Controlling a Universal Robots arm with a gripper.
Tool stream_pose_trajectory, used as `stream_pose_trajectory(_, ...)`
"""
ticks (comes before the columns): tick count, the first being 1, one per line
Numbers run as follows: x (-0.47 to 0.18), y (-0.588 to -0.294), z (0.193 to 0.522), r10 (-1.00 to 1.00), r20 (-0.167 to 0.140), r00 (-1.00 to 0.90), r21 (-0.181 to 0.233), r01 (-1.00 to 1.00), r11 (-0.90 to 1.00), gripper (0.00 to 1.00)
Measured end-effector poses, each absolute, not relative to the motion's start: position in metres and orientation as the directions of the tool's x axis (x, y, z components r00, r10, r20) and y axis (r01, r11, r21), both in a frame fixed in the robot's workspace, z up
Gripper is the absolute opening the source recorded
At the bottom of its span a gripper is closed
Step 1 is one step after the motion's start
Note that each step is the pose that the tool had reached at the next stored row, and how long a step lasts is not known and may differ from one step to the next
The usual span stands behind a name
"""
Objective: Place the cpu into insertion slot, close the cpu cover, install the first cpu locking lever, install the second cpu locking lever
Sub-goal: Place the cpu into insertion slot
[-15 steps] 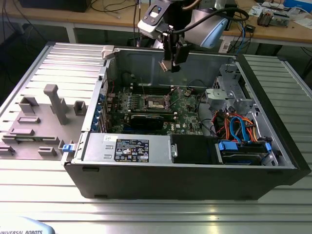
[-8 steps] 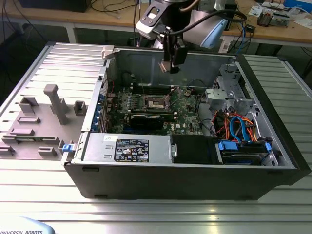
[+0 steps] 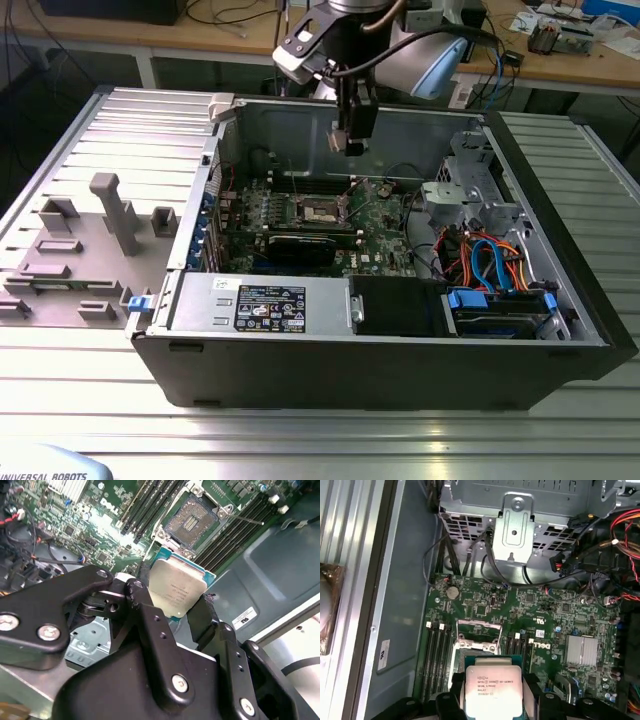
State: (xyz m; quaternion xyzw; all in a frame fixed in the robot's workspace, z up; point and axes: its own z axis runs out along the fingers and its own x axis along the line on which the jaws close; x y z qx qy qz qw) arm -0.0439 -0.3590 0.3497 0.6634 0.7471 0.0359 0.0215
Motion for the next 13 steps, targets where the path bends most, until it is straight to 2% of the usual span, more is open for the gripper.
stream_pose_trajectory(13,-0.044,-0.3587,0.3405,1.0,0.016,0.005,0.075,0.997,-0.006,0.54)
